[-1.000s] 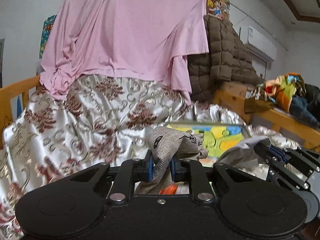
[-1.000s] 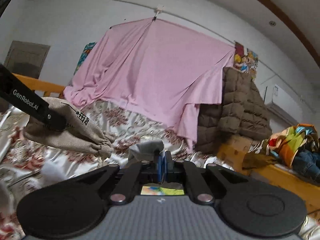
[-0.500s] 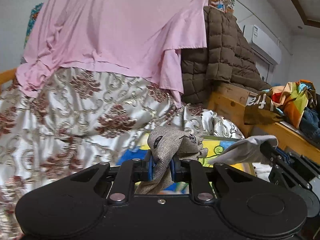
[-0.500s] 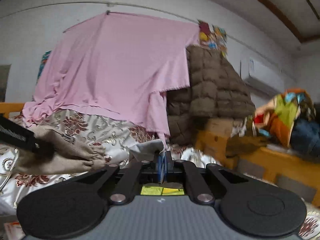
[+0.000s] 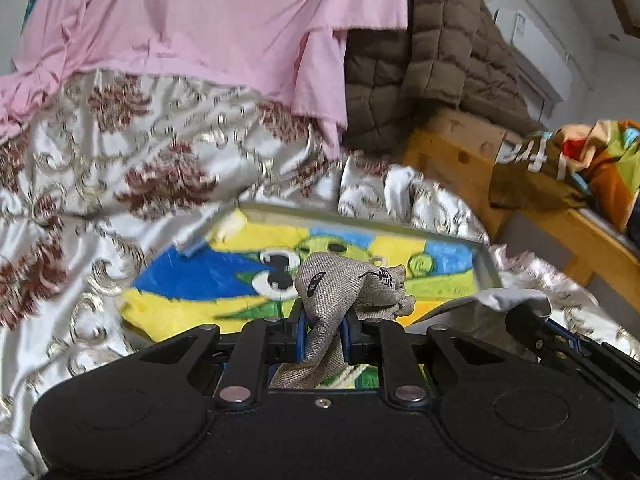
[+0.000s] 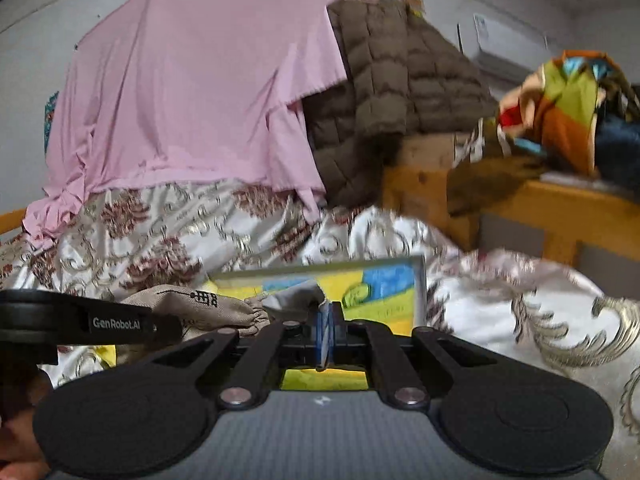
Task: Organize soft objects
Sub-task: 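Drop the pouch into the tray with the left tool while the right tool releases the cloth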
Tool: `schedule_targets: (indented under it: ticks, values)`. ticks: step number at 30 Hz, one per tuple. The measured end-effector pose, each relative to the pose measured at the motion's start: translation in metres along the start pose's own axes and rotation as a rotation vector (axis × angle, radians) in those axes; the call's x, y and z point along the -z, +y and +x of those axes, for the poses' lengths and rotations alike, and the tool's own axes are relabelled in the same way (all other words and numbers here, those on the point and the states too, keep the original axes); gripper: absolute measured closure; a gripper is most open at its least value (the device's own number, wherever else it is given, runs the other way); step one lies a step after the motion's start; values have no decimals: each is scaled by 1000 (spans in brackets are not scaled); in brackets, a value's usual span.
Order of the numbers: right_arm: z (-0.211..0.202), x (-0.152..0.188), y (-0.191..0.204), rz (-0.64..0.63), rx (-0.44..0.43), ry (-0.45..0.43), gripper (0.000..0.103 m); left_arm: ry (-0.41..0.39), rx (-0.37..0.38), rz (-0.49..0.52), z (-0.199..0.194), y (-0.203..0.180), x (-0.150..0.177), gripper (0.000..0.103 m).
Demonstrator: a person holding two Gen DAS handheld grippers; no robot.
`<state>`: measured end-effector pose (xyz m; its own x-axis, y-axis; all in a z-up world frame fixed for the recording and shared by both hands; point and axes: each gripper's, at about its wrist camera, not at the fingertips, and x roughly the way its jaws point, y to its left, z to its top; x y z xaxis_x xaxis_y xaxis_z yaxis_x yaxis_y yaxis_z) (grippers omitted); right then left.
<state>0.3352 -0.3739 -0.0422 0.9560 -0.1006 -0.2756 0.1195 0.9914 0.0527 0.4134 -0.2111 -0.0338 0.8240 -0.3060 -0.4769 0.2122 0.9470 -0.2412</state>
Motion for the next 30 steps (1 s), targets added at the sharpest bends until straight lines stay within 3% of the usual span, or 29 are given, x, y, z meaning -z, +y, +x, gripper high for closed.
schedule_targets:
  ticks: [5, 15, 24, 30]
  values:
    - [10, 6, -9, 40, 10, 65, 100, 75, -11, -10, 17, -1, 8, 85]
    - [20, 13, -17, 69, -7, 155, 91, 129, -51, 54, 23, -11, 13, 76]
    - [19, 13, -21, 95, -1, 168, 51, 136, -95, 34, 17, -4, 13, 51]
    - [12, 9, -21, 103, -2, 159, 37, 107, -112, 28, 2, 0, 14, 41]
